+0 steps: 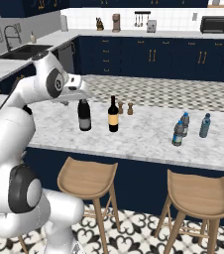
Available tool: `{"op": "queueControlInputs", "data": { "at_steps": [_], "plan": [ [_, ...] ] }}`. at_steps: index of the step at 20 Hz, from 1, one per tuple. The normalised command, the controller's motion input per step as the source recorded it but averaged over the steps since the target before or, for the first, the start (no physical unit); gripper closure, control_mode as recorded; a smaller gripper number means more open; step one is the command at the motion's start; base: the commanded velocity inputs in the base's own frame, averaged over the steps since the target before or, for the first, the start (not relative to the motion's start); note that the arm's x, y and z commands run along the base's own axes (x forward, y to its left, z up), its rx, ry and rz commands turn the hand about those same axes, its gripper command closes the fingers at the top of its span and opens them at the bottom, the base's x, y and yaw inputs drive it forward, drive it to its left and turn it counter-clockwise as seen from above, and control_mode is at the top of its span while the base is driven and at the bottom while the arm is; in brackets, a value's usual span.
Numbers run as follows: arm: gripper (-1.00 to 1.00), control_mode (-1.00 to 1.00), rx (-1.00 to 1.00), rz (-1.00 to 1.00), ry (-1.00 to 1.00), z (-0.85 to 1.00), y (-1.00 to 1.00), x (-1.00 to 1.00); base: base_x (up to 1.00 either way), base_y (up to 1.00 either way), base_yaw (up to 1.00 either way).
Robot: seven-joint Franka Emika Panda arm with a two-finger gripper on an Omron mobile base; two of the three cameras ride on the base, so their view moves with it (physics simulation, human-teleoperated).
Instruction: Move the plastic bottles in the middle to the plastics group, and the glass bottles in the middle to the glass group.
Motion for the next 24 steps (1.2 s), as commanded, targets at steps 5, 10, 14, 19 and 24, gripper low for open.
{"op": "queueControlInputs", "data": {
  "at_steps": [5,10,14,19,24],
  "plan": [
    [-1.0,-1.0,0.4,0.1,-0.14,-0.55,0.1,0.0,0.0,0.0,0.0],
    [-1.0,-1.0,-0.01,0.18,-0.02,-0.24,0.66,0.0,0.0,0.0,0.0],
    [-1.0,-1.0,-0.07,0.02,0.0,-0.03,0.46,0.29,0.0,0.0,0.0],
    [-1.0,-1.0,-0.04,0.0,-0.01,0.0,0.28,0.88,0.0,0.0,0.0],
    [-1.0,-1.0,0.0,0.06,-0.12,0.0,-0.01,0.9,0.0,0.0,0.0]
  ]
}}
